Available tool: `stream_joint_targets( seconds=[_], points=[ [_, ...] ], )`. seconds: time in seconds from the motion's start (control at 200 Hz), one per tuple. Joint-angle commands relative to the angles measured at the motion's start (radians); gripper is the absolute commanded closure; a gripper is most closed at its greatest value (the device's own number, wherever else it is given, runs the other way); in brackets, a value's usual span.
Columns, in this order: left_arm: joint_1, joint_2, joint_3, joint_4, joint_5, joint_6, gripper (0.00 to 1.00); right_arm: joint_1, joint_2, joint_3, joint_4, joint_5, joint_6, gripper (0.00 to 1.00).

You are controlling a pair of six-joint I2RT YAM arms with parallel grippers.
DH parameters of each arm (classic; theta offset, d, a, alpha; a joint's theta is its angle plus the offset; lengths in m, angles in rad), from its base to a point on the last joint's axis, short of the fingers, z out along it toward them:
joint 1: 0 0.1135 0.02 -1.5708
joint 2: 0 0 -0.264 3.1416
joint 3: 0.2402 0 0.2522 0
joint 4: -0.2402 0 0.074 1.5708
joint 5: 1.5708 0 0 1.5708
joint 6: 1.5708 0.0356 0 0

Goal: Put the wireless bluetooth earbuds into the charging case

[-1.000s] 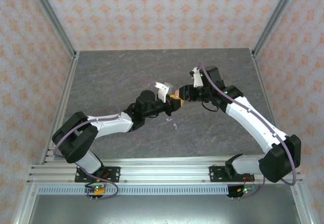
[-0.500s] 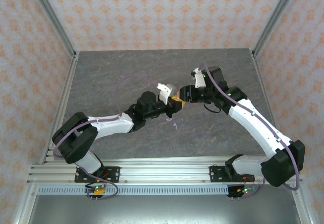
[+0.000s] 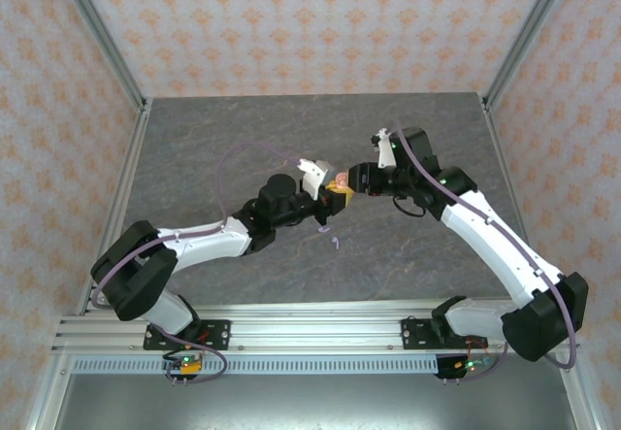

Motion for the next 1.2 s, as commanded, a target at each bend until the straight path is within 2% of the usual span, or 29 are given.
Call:
stream_joint_targets(
  seconds=[0.0, 0.175, 0.39, 0.556, 0.636, 0.886, 1.196],
  points=[
    [-0.008, -0.049, -0.012, -0.048, -0.034, 0.053, 1.00, 0.004, -0.061, 0.007, 0.021, 0.097, 0.048, 0.55],
    [-0.008, -0.095, -0.046, -0.081, 0.010, 0.102, 1.00, -0.002, -0.014, 0.055, -0.046, 0.151, 0.051, 0.56],
    [-0.008, -0.178, -0.091, -0.116, 0.146, 0.203, 1.00, -0.053, 0.072, 0.102, -0.074, 0.013, 0.092, 0.64],
    [-0.010, -0.241, -0.075, -0.237, 0.194, 0.299, 1.00, -0.066, 0.143, 0.132, -0.075, -0.119, 0.106, 0.78],
    [-0.010, -0.254, -0.066, -0.268, 0.200, 0.321, 1.00, -0.065, 0.173, 0.141, -0.067, -0.173, 0.113, 0.82],
    [-0.010, -0.224, -0.042, -0.267, 0.224, 0.326, 0.99, -0.058, 0.208, 0.151, -0.048, -0.270, 0.121, 0.89],
    [-0.016, -0.189, -0.025, -0.230, 0.205, 0.305, 1.00, -0.030, 0.253, 0.168, -0.085, -0.279, 0.097, 0.91]
  ],
)
